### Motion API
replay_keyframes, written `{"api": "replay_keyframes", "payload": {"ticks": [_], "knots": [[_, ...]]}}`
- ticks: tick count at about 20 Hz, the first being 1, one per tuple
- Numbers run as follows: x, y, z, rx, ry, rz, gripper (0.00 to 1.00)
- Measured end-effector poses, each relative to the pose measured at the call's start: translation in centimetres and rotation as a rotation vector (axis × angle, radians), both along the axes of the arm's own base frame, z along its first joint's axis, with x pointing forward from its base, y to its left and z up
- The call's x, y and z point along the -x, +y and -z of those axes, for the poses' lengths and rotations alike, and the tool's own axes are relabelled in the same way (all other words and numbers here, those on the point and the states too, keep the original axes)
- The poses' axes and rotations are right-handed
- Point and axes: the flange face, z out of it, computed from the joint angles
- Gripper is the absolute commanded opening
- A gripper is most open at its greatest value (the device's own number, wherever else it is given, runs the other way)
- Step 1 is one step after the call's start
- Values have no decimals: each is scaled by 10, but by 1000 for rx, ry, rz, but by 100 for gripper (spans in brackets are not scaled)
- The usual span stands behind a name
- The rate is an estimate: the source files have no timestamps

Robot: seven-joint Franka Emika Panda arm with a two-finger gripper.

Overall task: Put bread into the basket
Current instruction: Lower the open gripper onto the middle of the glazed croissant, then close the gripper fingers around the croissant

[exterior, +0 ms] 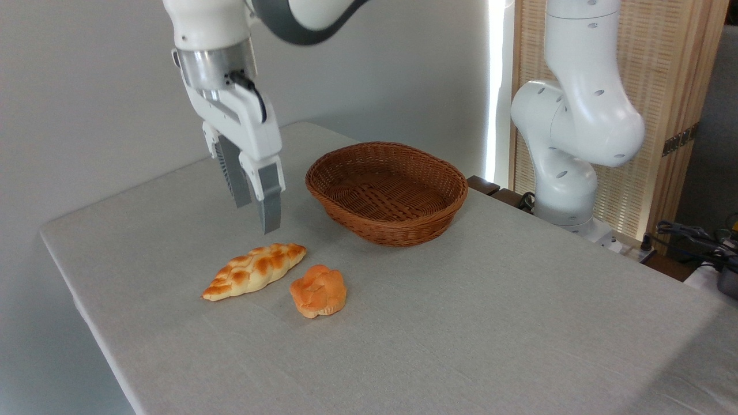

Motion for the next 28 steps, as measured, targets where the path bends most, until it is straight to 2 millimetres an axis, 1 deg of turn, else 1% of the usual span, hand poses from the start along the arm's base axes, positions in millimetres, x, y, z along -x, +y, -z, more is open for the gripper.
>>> {"api": "replay_keyframes", "payload": {"ticks": [4, 5, 6, 8, 9, 11, 16, 17, 18, 19, 21, 22, 23, 28], "knots": [[7, -22, 51, 4, -14, 34, 100], [8, -25, 64, 8, -27, 38, 100], [9, -27, 72, 10, -36, 39, 100], [11, -29, 103, 17, -62, 41, 100], [13, -31, 113, 17, -60, 44, 100], [15, -37, 123, 18, -57, 53, 100], [15, -40, 126, 32, -52, 50, 100], [15, -40, 126, 36, -52, 47, 97], [15, -40, 126, 38, -54, 46, 82], [15, -41, 126, 39, -53, 46, 71], [14, -44, 130, 41, -53, 50, 36], [14, -45, 131, 42, -53, 52, 22], [14, -47, 132, 43, -53, 55, 17], [15, -50, 133, 44, -52, 60, 17]]}}
